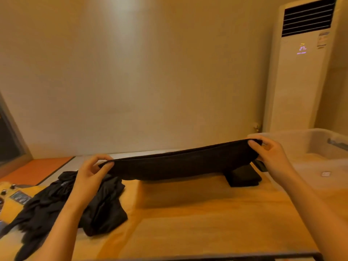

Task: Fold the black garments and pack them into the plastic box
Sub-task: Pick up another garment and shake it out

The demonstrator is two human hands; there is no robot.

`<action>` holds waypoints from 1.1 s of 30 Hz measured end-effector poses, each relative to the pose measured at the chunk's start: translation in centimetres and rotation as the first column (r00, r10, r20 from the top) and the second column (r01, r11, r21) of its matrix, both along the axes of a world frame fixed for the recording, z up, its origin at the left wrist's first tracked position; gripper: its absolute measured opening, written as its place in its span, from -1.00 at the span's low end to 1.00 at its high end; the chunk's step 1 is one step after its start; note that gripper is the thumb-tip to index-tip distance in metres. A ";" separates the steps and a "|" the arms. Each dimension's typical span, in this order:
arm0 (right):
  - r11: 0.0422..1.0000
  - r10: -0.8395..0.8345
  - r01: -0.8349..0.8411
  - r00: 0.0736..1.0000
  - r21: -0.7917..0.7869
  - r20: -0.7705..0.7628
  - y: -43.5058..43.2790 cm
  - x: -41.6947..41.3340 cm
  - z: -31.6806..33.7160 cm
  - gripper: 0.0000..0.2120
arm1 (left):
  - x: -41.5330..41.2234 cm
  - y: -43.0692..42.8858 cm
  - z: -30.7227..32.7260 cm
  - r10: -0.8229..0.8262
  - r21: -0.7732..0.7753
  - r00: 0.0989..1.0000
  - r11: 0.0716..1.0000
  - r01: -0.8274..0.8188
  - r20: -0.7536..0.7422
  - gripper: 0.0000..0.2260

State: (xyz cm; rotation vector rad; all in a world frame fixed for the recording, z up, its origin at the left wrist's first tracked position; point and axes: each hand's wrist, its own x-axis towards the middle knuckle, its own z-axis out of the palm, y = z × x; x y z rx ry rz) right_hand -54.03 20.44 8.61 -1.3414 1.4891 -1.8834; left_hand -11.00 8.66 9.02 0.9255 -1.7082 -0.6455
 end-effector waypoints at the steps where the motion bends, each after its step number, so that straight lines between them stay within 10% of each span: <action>1: 0.999 0.019 -0.019 1.000 0.026 0.005 1.2 0.2 -0.6 -0.91 | 0.5 0.9 -0.8 0.005 0.014 1.000 1.000 -0.005 0.011 -0.92; 6: 0.994 0.073 -0.069 0.996 0.083 -0.045 5.6 1.3 -3.7 -0.37 | 2.4 4.7 -4.4 0.027 0.098 0.999 0.995 -0.026 -0.017 -0.88; 21: 0.934 0.268 -0.240 0.960 0.267 -0.076 12.7 3.4 -6.4 -0.43 | 7.0 11.2 -7.5 -0.182 0.294 0.980 0.943 0.153 0.074 -0.91; 26: 0.892 0.349 -0.316 0.936 0.323 -0.050 13.9 3.3 -6.3 -0.50 | 8.0 11.8 -7.1 -0.261 0.343 0.965 0.907 0.244 0.005 -0.43; 33: 0.892 0.321 -0.337 0.941 0.300 0.105 12.8 3.7 -5.2 -0.78 | 6.9 9.7 -6.8 -0.246 0.396 0.969 0.893 0.214 0.033 -0.44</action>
